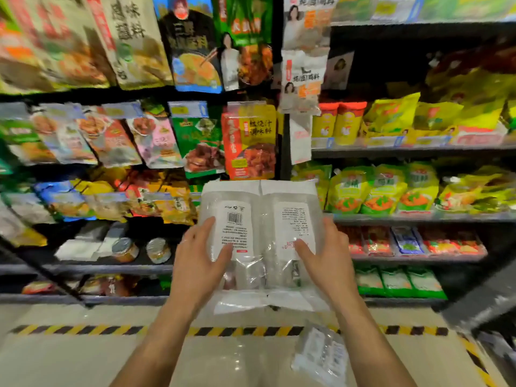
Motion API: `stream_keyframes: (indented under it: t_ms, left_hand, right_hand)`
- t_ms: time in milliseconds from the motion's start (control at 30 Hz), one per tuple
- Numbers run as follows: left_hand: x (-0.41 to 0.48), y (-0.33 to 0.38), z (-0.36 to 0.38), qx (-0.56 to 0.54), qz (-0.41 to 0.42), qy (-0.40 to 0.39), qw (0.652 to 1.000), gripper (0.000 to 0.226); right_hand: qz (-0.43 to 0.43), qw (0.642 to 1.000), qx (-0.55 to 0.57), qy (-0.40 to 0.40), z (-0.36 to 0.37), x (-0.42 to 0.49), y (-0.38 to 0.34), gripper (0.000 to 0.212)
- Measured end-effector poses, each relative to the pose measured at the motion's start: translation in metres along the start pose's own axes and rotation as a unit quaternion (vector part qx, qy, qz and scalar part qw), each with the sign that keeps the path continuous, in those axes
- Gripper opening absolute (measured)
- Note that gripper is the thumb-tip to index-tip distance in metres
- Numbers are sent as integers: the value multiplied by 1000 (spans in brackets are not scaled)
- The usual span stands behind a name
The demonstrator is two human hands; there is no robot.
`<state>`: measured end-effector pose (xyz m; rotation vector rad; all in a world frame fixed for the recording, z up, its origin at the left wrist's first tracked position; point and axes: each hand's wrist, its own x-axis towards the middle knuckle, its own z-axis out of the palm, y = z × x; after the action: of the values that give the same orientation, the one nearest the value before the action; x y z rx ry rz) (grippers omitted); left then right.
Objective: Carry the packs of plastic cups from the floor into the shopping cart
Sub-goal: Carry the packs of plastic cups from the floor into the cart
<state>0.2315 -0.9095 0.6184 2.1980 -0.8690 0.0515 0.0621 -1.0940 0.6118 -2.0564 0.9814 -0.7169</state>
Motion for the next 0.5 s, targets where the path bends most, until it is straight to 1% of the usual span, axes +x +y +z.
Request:
stream_keyframes:
  t_ms: [100, 233, 367, 500]
  left_hand:
    - [-30, -20, -47, 24, -49, 67, 996, 66]
    - [-84, -53, -112, 63, -125, 140, 980, 68]
    - [-148, -86, -178, 81, -212, 213, 950, 68]
    - [-213, -124, -244, 104, -282, 269, 915, 69]
  right_hand:
    - [-65, 994, 32, -78, 23, -7, -41, 70]
    - [-138, 974, 44, -173, 71, -32, -98, 71]
    - [-205, 945, 41, -250, 128, -73, -156, 79]
    - [-271, 911, 56, -305, 191, -132, -217, 79]
